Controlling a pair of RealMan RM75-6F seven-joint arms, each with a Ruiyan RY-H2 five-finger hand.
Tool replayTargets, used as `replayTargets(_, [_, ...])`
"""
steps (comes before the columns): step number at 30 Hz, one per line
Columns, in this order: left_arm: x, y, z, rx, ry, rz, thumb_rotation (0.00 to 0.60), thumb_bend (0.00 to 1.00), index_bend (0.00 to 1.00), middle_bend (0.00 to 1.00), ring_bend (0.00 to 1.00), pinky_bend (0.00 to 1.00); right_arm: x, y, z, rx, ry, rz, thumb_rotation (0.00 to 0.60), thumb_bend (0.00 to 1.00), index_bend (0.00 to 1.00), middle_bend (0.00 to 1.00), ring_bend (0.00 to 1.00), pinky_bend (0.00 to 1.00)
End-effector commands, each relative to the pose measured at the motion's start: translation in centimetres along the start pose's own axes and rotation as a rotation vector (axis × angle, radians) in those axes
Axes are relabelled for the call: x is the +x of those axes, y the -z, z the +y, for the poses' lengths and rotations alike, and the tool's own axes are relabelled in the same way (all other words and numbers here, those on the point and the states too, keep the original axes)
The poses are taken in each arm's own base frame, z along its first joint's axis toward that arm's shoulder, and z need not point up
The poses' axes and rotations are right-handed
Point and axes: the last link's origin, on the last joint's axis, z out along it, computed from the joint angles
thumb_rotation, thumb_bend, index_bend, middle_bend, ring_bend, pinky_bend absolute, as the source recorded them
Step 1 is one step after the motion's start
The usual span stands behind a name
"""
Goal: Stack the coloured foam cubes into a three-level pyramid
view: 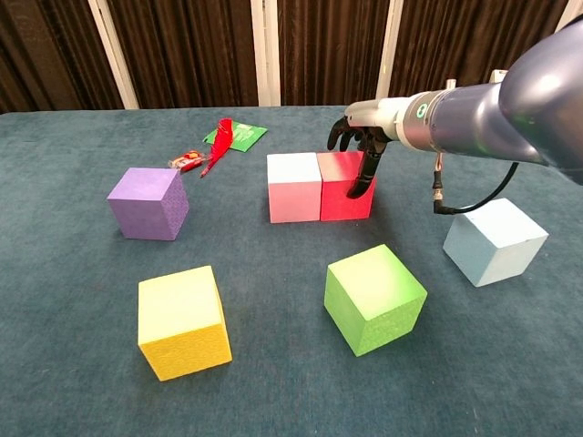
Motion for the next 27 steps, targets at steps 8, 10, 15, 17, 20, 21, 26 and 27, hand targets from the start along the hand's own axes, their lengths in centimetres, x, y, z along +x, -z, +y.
replayTargets(8, [-0.1, -0.2, 0.0, -0.004, -0.005, 0.002, 0.600, 0.38, 0.10, 0.00, 0.00, 0.00, 0.9, 1.9, 1.1, -0.004, 0.048, -0.022, 0.600, 0.19, 0.11, 0.11, 0.03, 0.00])
replayTargets(10, [-0.1, -0.2, 0.0, -0.006, -0.006, 0.004, 0.600, 0.38, 0.10, 0.00, 0.00, 0.00, 1.4, 2.7, 1.6, -0.007, 0.047, -0.015, 0.600, 0.19, 0.09, 0.11, 0.03, 0.00])
replayTargets(15, [-0.2, -0.3, 0.1, -0.012, -0.002, 0.020, 0.600, 0.38, 0.08, 0.00, 0.00, 0.00, 4.1, 6.0, 4.0, -0.021, -0.003, 0.082, 0.600, 0.19, 0.09, 0.11, 0.03, 0.00])
replayTargets(17, [-0.3, -0.3, 0.2, -0.019, 0.005, 0.020, 0.600, 0.38, 0.08, 0.00, 0.00, 0.00, 5.3, 8.3, 6.0, -0.037, -0.017, 0.145, 0.600, 0.19, 0.09, 0.11, 0.03, 0.00])
replayTargets(20, [-0.4, -0.3, 0.4, -0.031, 0.008, 0.015, 0.600, 0.38, 0.08, 0.00, 0.00, 0.00, 6.3, 11.6, 9.2, -0.080, -0.053, 0.224, 0.600, 0.19, 0.09, 0.11, 0.03, 0.00])
replayTargets(21, [-0.5, -0.3, 0.4, -0.036, 0.008, 0.010, 0.600, 0.38, 0.08, 0.00, 0.00, 0.00, 6.4, 13.3, 10.7, -0.097, -0.063, 0.252, 0.600, 0.19, 0.09, 0.11, 0.03, 0.00])
replayTargets(26, [-1.0, -0.1, 1.1, -0.082, 0.020, -0.009, 0.600, 0.38, 0.07, 0.00, 0.00, 0.00, 4.4, 20.2, 16.9, -0.159, -0.046, 0.369, 0.600, 0.19, 0.09, 0.11, 0.03, 0.00])
replayTargets(27, [-1.1, 0.0, 1.3, -0.089, 0.023, -0.012, 0.600, 0.38, 0.07, 0.00, 0.00, 0.00, 3.7, 21.5, 18.0, -0.166, -0.039, 0.388, 0.600, 0.19, 0.09, 0.11, 0.03, 0.00])
